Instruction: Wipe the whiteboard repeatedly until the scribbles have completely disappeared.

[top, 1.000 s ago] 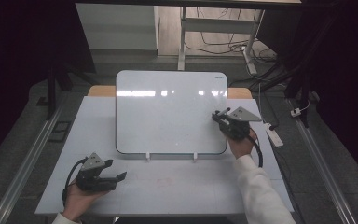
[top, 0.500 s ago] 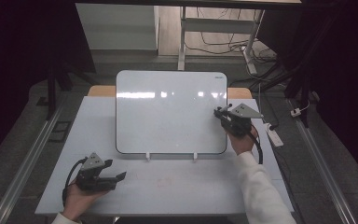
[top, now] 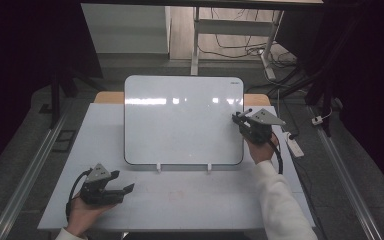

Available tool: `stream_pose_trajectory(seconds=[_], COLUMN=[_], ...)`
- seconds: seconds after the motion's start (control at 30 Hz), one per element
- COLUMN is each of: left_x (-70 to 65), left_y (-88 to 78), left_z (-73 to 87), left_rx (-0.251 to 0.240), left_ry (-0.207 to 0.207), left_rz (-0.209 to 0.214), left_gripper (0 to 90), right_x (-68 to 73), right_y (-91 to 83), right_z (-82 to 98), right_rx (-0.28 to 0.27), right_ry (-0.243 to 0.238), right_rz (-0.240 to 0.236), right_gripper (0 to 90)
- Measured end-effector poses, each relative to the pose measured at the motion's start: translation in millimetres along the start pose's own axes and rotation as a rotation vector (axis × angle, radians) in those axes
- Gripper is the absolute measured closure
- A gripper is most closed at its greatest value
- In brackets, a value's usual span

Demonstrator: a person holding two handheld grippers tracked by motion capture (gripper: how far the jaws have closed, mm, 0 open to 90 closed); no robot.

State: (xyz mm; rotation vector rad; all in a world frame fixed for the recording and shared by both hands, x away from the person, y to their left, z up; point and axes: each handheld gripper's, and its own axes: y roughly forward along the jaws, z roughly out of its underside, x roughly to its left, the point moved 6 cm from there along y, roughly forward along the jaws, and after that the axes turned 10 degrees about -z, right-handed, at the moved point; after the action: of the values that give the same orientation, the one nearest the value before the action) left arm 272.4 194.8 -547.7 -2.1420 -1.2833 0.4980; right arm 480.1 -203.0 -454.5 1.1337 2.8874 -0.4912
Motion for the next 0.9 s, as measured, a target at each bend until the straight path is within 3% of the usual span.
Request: stream_pose_trajectory(seconds=[0.2,0.27,0.37,0.5,0.6,0.67,0.77,0.83,0.9], left_x=[0.9,1.6,1.8,0.0,1.1,1.7,1.3,0.3,-0.4], left_y=[0.5,0.2,1.0,0.6,0.5,1.1,1.7,1.6,0.8], left_z=[0.5,0.7,0.8,0.5,0.2,0.0,-0.6,-1.1,-1.7], left_rx=[0.0,0.0,0.002,0.002,0.0,0.0,0.0,-0.003,-0.007], left_ry=[-0.002,-0.003,-0.002,0.005,0.0,-0.002,0.002,0.004,0.007], left_rz=[-0.002,-0.003,-0.002,-0.002,-0.003,-0.004,-0.004,-0.003,-0.005], left_gripper=[25.3,25.3,25.3,25.3,25.4,25.4,25.4,25.4,25.4], right_x=[-7.4,-1.8,3.9,-16.4,-16.6,-6.7,22.1,32.3,34.2], right_y=[8.8,10.3,10.6,3.6,4.2,6.5,13.8,13.0,9.1], right_z=[-10.8,-10.3,-8.4,-13.1,-13.5,-10.5,1.5,6.9,9.1], right_rx=[-0.039,-0.029,0.012,-0.031,-0.028,-0.017,0.05,0.07,0.084], right_ry=[0.034,0.025,-0.033,0.04,0.035,0.045,-0.022,-0.022,-0.015], right_rz=[0.005,-0.012,-0.024,0.041,0.052,-0.003,-0.115,-0.141,-0.133], right_gripper=[77.8,77.9,77.8,77.8,77.8,77.8,77.8,77.8,77.8])
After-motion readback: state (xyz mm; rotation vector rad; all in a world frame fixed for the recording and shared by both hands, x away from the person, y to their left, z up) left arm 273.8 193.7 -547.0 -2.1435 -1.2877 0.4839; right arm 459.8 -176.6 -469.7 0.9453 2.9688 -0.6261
